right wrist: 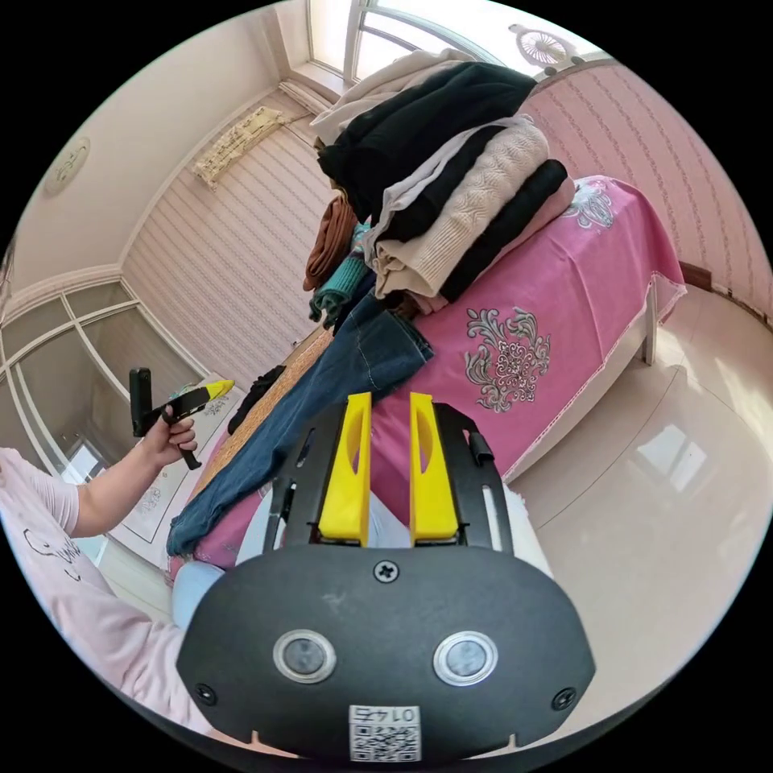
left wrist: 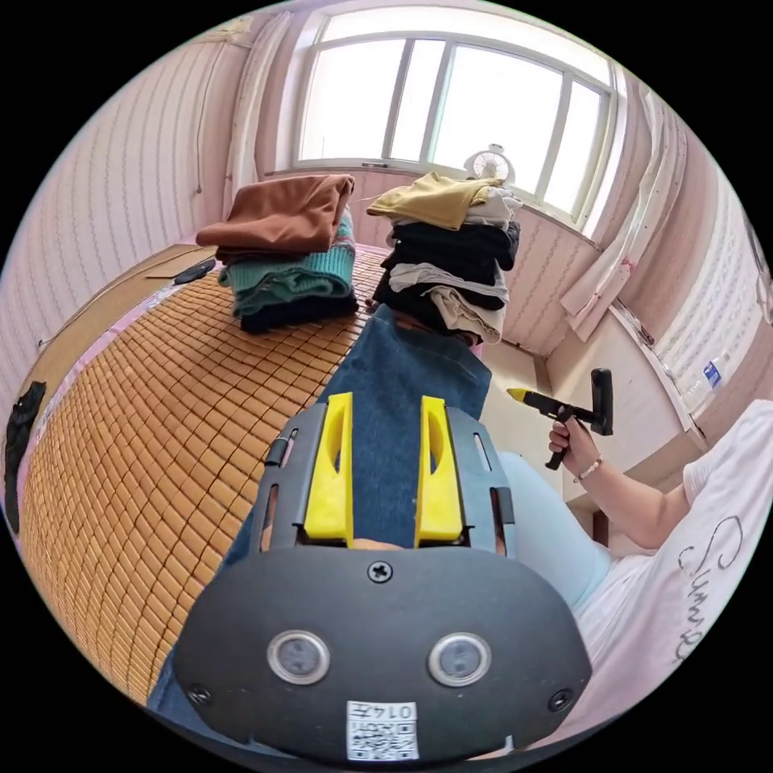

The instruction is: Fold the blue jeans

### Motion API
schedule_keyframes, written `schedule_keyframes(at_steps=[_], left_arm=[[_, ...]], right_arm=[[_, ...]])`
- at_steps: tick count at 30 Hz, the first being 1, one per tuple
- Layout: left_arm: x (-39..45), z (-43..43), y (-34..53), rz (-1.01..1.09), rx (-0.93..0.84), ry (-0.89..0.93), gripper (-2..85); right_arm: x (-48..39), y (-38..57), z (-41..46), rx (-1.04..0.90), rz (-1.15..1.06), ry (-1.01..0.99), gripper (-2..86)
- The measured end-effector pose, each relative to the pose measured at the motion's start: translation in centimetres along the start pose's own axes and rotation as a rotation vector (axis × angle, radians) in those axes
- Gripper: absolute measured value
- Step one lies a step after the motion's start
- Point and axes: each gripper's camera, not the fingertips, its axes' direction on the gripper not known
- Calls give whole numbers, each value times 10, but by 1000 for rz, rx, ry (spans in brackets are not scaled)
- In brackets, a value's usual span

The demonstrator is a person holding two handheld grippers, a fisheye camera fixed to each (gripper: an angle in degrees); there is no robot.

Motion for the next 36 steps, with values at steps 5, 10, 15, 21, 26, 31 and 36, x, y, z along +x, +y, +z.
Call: schedule_keyframes(at_steps=[5,10,15,21,26,31,36], left_arm=[[-7,68,-92,64,-27,9,105],[-16,139,-158,36,-102,36,116],[-20,205,-195,-41,-168,46,119],[-15,237,-217,20,-227,-226,153],[-14,249,-215,49,-259,-133,114],[-31,242,-211,-13,-261,-67,57],[-34,153,-179,-35,-55,-66,45]], right_arm=[[50,-16,-2,37,-24,35,130],[100,-17,1,13,45,-39,117],[134,-14,-11,16,38,-156,50],[153,-18,-40,-14,-77,-258,28],[154,-21,-53,-49,-142,-254,25],[157,-22,-61,-66,-171,-219,24],[127,-21,-76,-5,-344,-361,23]])
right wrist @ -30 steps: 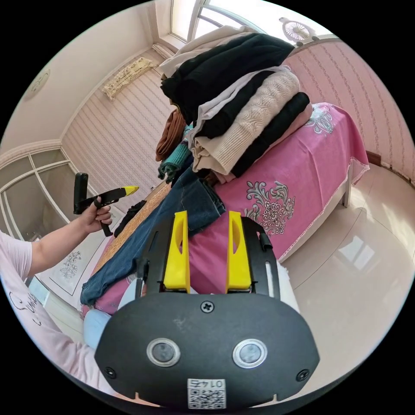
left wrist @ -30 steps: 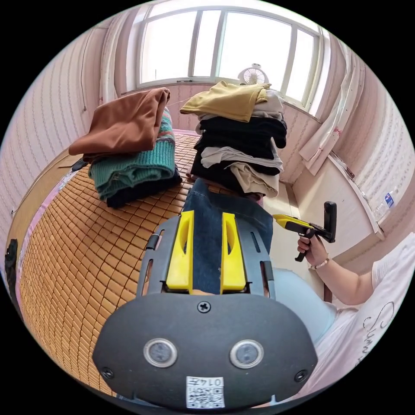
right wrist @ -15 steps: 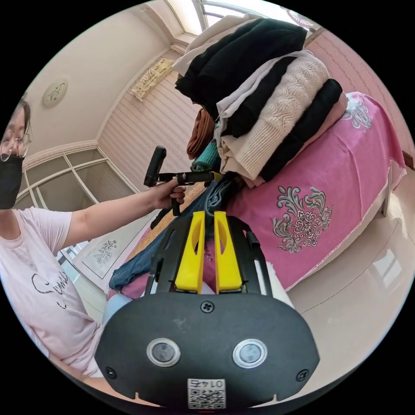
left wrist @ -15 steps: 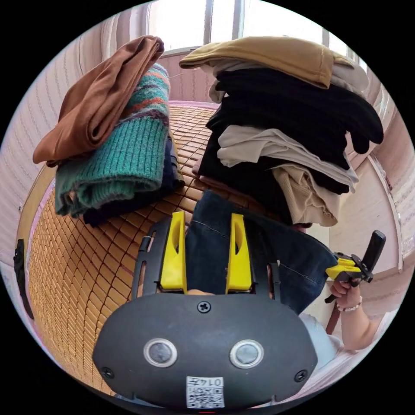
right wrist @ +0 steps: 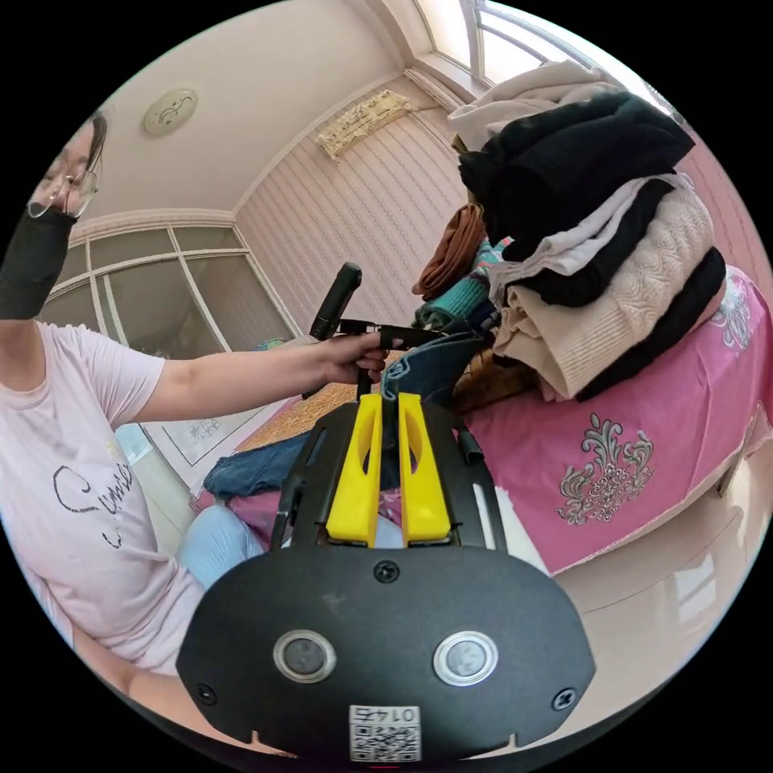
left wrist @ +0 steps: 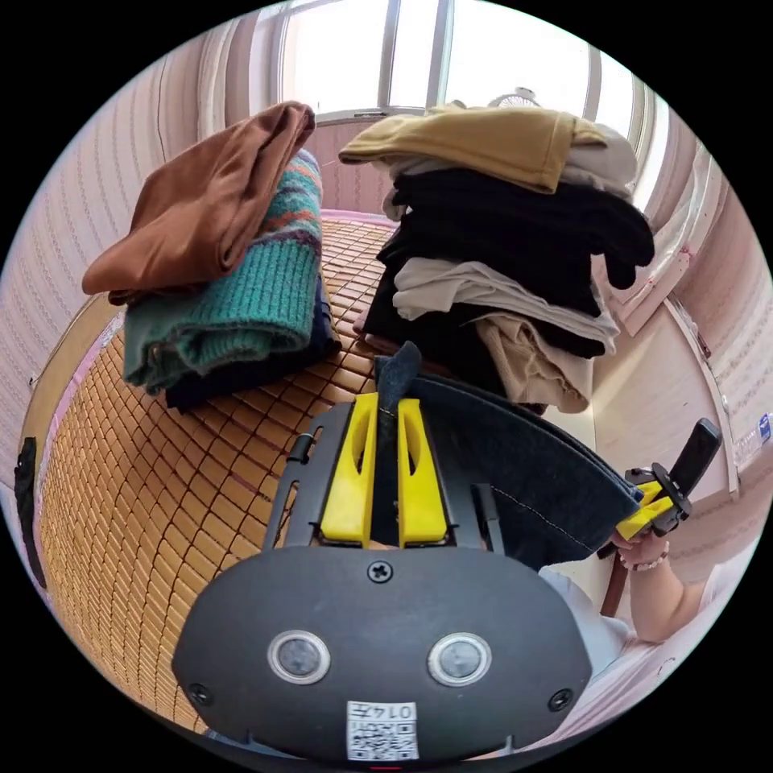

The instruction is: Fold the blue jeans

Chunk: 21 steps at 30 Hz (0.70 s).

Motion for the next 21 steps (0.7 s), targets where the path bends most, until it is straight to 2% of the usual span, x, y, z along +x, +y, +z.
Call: schedule_keyframes(at_steps=[2,6,7,10,13,17,21], left_arm=[[-16,-40,17,-46,55,17,44],[-40,-110,45,-140,171,39,42],[-42,-116,46,-149,184,36,42],[-39,-134,38,-159,249,29,40],[-17,-142,15,-109,295,26,41],[14,-170,-15,-44,431,89,42],[35,-222,-6,-22,575,161,43]], right_arm=[[-20,-5,8,4,-94,-109,23],[-37,-15,20,70,-127,-252,21],[-44,-20,14,125,-149,-220,20],[-51,-42,-20,274,-136,58,17],[-48,-81,-43,276,-203,44,13],[-83,-143,-83,347,-360,212,12],[-121,-188,-106,403,-478,157,14]])
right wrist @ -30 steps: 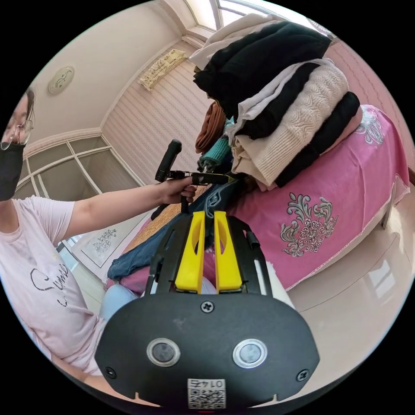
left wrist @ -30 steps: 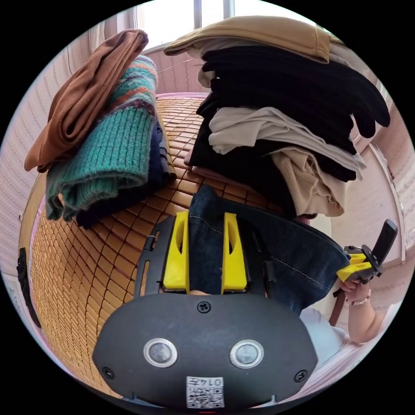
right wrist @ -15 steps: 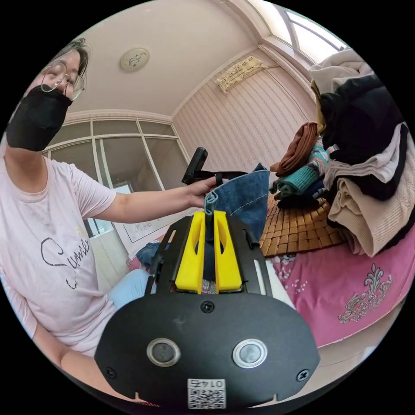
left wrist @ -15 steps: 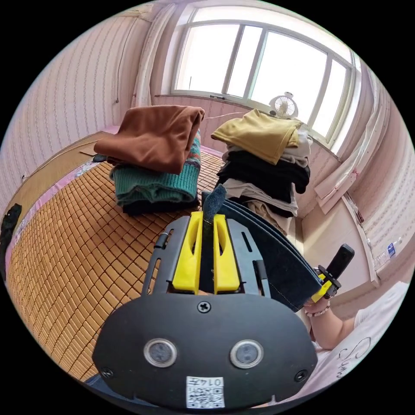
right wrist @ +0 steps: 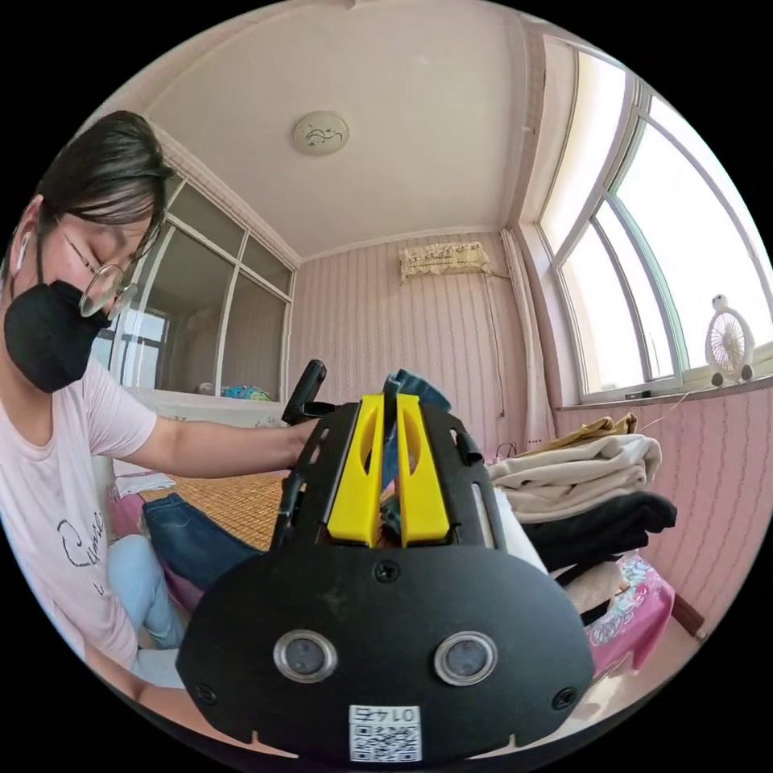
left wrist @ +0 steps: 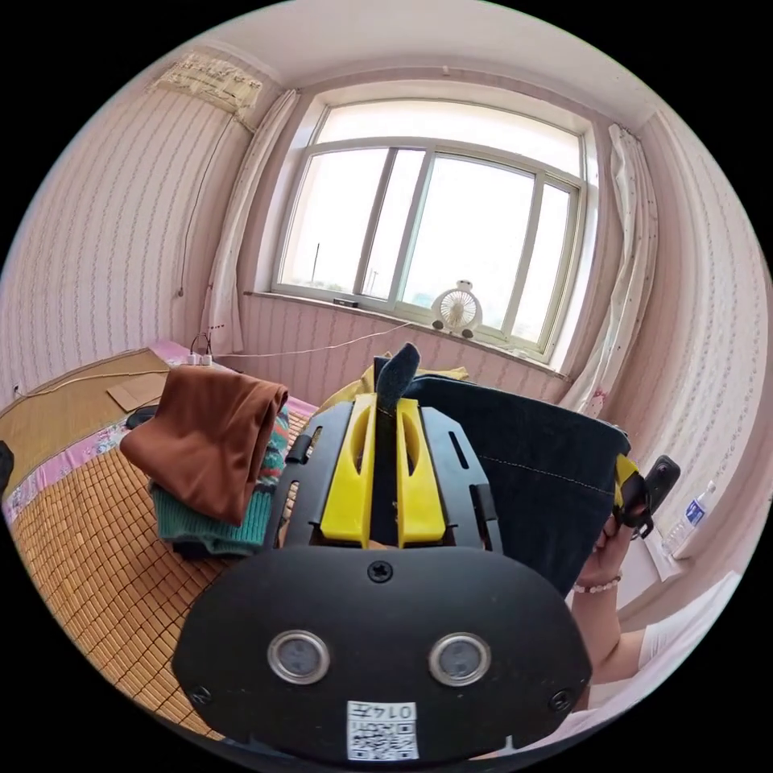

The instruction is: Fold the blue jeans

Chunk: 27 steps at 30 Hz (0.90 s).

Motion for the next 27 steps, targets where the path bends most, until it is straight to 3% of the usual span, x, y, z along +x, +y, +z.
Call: schedule_keyframes(at_steps=[7,15,19,21,23,27], left_arm=[[-34,-141,74,2,6,-105,42],[-83,-410,220,-129,28,-389,44],[-98,-518,301,-203,-38,-637,53],[-112,-577,377,-292,-132,-877,62],[-119,-621,440,-413,-185,-983,64],[-83,-713,558,-621,-106,-982,58]], right_arm=[[-85,-28,76,-67,-82,-246,16],[-219,-38,238,-133,-35,-753,18],[-356,-21,347,-296,-84,-996,26],[-419,3,392,-404,-73,-1025,32],[-496,55,449,-623,-64,-1049,48],[-553,107,491,-862,-3,-1165,60]])
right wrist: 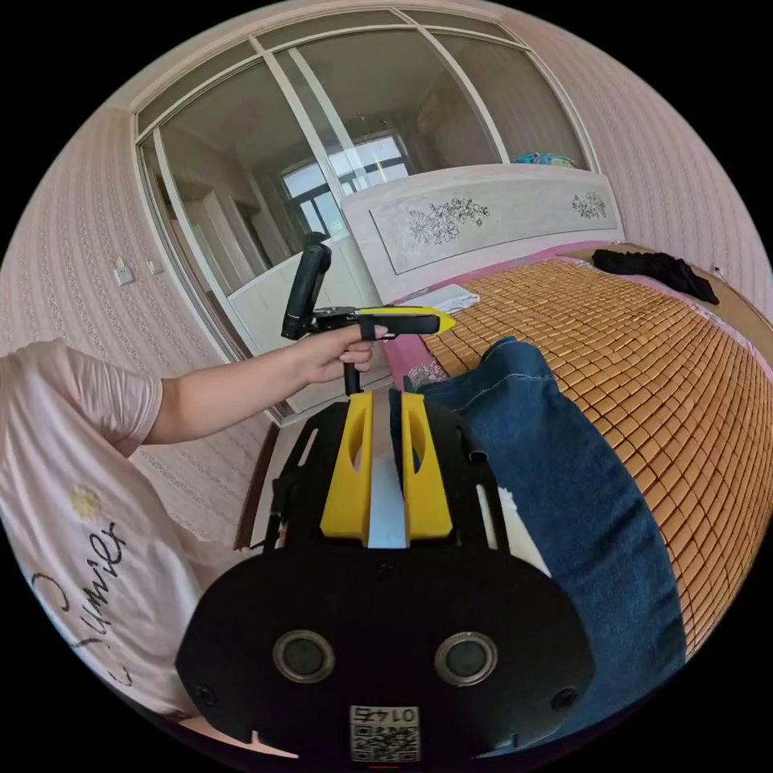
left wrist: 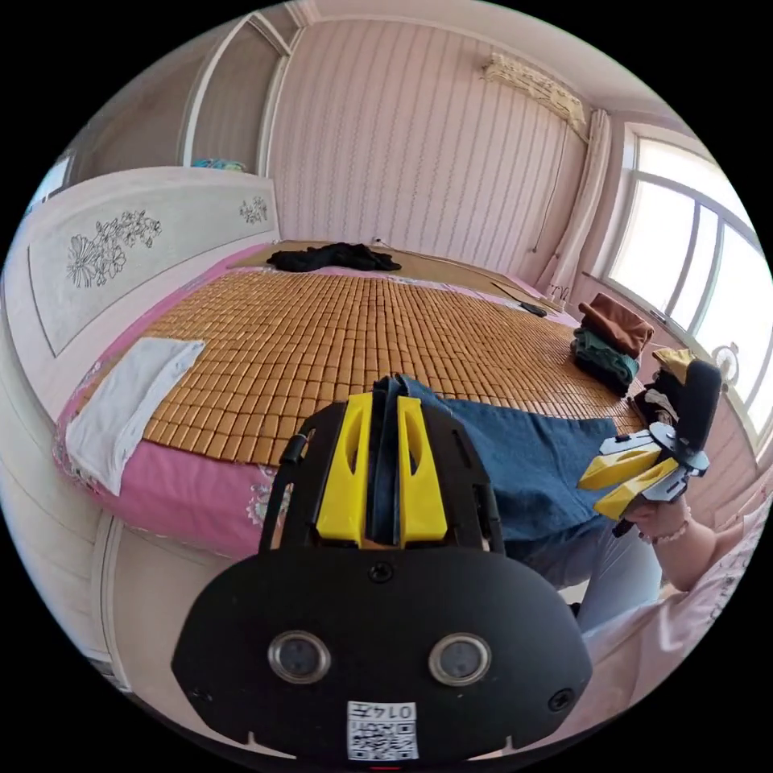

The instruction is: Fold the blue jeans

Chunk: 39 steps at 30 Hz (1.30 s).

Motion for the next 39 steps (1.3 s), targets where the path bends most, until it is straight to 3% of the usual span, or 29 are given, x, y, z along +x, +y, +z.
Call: schedule_keyframes(at_steps=[8,15,19,23,26,31,35,39], left_arm=[[-58,-35,134,-220,59,48,87],[-76,22,163,-223,-98,196,153],[-87,36,170,-210,-113,267,134],[-106,8,181,-215,-93,296,46],[-109,-34,197,-203,-42,360,37],[-102,-60,227,-198,-70,303,39],[-121,-48,253,-305,-72,334,40],[-117,-52,259,-268,-71,304,41]], right_arm=[[56,-53,14,-43,89,150,63],[89,-139,55,-95,31,299,84],[121,-190,74,-136,66,286,100],[128,-213,85,-126,71,237,98],[131,-225,90,-140,61,210,98],[133,-248,100,-169,12,202,104],[131,-272,134,-283,-64,180,108],[131,-282,173,-509,-121,266,68]])
